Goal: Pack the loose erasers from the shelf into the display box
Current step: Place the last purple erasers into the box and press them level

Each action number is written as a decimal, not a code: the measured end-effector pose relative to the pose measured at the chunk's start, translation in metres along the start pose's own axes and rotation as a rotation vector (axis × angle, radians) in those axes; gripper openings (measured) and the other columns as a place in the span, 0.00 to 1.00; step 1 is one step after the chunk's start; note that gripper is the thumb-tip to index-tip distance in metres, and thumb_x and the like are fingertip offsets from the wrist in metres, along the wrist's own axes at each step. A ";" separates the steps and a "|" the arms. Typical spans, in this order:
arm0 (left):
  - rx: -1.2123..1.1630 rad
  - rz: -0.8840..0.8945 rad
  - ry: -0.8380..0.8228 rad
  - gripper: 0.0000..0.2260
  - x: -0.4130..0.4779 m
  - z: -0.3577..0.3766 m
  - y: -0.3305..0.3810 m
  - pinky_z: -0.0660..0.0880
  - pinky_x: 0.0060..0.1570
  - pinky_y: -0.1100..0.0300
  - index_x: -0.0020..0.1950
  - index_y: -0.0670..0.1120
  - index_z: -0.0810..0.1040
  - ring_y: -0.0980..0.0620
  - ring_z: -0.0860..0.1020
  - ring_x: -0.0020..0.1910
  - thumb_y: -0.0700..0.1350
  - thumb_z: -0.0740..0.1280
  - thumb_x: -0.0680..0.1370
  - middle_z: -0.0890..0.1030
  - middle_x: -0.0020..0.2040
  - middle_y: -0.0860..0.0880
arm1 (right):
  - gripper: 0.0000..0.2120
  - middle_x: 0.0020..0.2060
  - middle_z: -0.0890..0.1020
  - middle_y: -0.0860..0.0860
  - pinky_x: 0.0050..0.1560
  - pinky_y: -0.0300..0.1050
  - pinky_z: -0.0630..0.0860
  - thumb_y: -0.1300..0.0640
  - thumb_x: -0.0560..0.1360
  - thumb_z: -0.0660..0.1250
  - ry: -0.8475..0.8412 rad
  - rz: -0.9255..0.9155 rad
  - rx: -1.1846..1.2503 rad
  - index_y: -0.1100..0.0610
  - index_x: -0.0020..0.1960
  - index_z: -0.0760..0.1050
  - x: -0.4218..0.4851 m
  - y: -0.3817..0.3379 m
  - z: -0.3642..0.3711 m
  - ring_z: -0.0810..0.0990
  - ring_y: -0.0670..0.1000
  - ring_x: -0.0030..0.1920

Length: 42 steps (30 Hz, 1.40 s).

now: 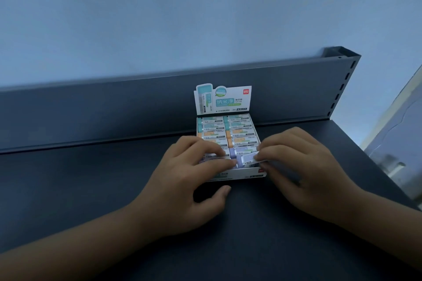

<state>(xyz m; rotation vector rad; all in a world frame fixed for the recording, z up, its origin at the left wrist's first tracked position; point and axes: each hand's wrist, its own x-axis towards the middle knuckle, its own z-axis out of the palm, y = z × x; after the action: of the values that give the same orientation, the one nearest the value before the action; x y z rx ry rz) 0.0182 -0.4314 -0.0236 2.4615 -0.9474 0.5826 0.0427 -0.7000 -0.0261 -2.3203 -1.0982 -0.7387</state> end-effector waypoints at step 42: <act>0.084 -0.146 -0.043 0.35 0.002 0.007 -0.003 0.61 0.76 0.59 0.78 0.48 0.65 0.56 0.60 0.76 0.63 0.68 0.76 0.65 0.76 0.56 | 0.30 0.66 0.74 0.44 0.67 0.51 0.71 0.40 0.74 0.69 -0.149 0.160 -0.090 0.52 0.72 0.72 0.008 -0.003 -0.005 0.72 0.48 0.67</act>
<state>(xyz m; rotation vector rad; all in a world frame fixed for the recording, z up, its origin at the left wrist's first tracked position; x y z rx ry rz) 0.0229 -0.4339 -0.0289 2.6005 -0.7650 0.5317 0.0434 -0.6967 -0.0170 -2.5395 -0.9432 -0.5729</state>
